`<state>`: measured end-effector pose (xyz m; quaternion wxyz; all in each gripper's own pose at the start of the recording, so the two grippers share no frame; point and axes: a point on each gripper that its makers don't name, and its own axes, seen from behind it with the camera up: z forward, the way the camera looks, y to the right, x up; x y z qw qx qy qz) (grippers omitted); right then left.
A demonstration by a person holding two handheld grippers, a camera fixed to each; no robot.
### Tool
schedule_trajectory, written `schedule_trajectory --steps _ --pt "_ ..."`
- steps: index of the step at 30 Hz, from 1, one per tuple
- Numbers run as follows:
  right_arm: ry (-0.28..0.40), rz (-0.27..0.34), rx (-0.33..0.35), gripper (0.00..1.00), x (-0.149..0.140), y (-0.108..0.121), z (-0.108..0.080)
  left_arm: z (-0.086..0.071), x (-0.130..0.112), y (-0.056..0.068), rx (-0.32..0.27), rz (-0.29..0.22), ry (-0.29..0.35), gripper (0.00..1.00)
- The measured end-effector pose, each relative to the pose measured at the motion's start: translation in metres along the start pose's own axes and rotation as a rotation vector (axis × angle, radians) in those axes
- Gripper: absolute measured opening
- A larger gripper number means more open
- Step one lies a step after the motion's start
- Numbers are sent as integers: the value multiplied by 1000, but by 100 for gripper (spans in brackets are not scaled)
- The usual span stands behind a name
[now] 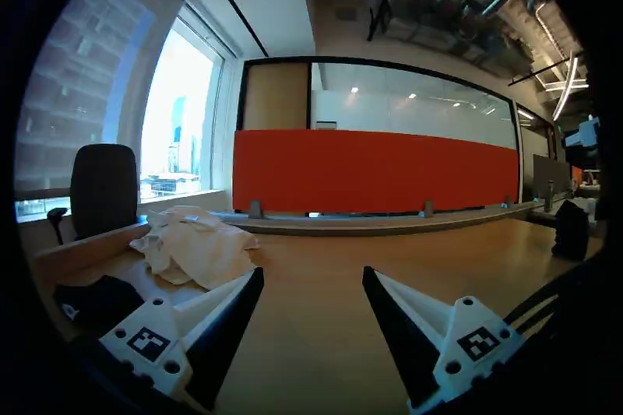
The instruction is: Fold towel
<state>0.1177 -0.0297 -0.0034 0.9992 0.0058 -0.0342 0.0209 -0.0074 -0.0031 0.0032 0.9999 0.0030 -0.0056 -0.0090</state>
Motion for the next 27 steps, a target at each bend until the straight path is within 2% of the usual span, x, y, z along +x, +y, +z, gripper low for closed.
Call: schedule_trajectory --steps 8,27 --pt "-3 -5 -1 99 -2 1 1 -1 -1 3 -6 23 0 94" --pt "4 -22 5 99 -8 7 4 -1 -2 3 -9 29 -1 94"
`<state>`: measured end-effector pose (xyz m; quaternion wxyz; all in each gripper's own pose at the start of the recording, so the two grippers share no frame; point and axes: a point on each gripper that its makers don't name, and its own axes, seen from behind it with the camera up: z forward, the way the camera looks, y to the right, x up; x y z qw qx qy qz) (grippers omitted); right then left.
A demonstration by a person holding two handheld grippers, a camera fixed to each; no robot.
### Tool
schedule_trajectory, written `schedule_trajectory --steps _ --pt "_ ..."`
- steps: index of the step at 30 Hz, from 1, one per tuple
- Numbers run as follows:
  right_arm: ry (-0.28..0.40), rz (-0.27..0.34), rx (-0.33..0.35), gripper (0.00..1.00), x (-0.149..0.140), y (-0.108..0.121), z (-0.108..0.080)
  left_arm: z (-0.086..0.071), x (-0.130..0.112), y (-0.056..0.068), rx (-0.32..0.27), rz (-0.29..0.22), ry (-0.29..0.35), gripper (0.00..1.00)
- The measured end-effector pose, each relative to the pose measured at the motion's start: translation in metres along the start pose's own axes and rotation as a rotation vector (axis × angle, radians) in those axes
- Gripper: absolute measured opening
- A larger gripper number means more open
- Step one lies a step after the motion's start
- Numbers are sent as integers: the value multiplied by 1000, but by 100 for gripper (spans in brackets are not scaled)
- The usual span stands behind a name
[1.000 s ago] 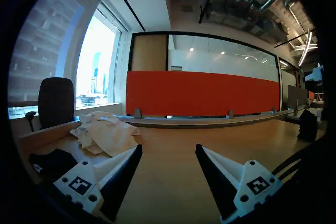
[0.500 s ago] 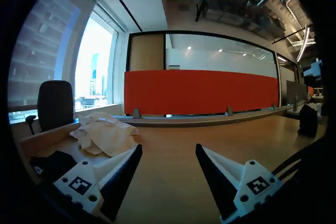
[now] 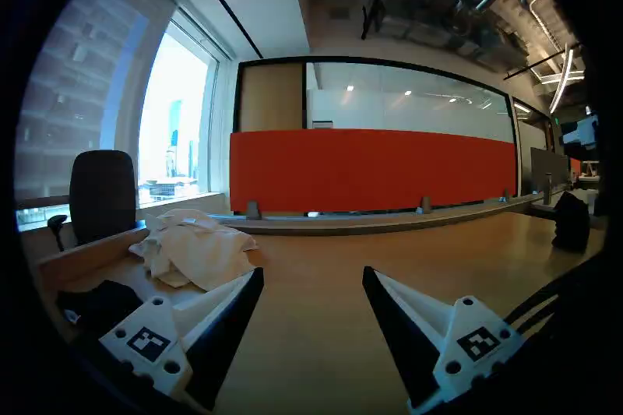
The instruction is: Fold towel
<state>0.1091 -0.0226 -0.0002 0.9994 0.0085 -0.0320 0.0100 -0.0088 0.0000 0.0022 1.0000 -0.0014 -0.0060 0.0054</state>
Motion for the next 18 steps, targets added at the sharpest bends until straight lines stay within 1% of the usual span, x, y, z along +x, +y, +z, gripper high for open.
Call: schedule_trajectory --steps 5,9,14,18 --pt "6 -12 14 99 -3 1 3 0 0 0 0 1 0 94" --pt "22 -27 8 99 -5 4 6 0 0 -1 0 1 0 94" --pt "30 -43 2 99 -16 8 11 0 1 -1 0 1 0 94" --pt "37 -28 9 99 -29 8 15 0 1 -1 0 1 0 94"
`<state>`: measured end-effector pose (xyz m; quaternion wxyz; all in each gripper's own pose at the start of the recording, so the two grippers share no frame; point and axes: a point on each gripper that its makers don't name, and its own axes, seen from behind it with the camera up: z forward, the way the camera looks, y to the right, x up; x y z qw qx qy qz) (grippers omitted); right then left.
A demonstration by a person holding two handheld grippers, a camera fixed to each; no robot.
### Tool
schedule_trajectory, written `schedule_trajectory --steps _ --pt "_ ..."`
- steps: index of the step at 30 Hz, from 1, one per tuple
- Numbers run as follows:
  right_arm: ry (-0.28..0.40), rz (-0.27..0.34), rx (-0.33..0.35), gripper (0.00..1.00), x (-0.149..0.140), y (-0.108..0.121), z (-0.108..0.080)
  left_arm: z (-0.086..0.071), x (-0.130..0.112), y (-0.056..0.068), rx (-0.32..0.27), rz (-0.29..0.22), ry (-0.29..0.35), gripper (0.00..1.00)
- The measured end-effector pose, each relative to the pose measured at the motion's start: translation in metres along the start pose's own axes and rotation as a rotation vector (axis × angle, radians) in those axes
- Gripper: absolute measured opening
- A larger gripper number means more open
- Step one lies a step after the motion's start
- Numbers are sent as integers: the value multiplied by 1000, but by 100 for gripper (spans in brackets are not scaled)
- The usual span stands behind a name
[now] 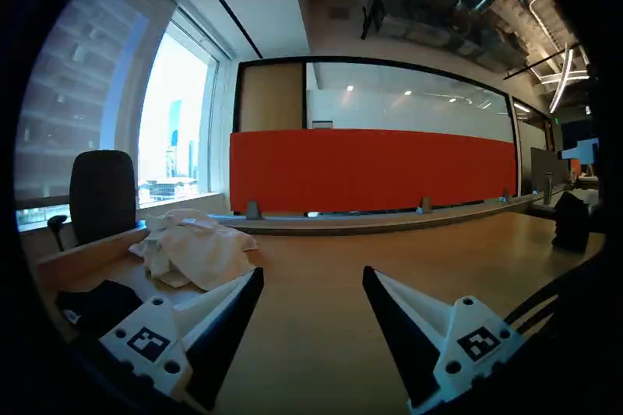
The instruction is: Fold towel
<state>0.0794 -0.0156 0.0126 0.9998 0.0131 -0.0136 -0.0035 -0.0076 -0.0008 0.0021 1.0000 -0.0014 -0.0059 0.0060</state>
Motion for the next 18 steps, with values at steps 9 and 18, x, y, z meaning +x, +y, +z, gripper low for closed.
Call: schedule_trajectory --steps 9,18 --pt "24 57 27 99 -29 -4 2 -1 1 0 0 0 0 94" --pt "24 108 32 99 -64 3 4 -1 1 1 0 0 0 94"
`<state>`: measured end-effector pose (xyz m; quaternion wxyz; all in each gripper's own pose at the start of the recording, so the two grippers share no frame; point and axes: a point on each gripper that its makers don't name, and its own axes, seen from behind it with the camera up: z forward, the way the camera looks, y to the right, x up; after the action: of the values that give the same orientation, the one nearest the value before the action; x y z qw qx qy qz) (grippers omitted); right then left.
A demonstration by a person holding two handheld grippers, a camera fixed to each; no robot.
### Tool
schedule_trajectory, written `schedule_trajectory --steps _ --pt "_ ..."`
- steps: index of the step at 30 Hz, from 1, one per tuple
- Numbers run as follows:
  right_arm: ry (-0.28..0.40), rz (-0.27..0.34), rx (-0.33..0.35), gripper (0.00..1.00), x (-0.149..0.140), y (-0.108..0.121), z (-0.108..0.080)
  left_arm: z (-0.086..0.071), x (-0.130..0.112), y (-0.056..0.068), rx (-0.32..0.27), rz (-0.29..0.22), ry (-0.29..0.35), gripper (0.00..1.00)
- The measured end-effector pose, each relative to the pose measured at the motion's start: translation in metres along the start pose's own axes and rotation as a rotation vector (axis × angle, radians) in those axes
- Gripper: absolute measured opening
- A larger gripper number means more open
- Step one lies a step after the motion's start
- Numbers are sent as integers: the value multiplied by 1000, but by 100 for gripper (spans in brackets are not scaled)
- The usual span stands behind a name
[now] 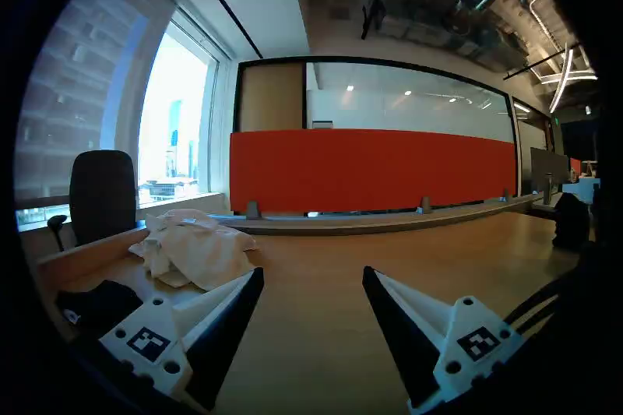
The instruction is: Fold towel
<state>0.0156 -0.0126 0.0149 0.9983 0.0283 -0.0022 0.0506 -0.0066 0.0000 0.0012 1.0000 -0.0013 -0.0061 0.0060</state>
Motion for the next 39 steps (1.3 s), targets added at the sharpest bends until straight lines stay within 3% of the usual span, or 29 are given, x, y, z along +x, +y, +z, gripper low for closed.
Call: schedule_trajectory --steps 9,20,39 --pt "0 38 -22 99 -18 13 -3 0 0 0 0 0 0 94" --pt "12 -21 -56 99 -29 17 -4 0 0 0 0 0 0 94" --pt "1 -16 -51 99 -42 19 -5 0 0 1 0 0 0 94"
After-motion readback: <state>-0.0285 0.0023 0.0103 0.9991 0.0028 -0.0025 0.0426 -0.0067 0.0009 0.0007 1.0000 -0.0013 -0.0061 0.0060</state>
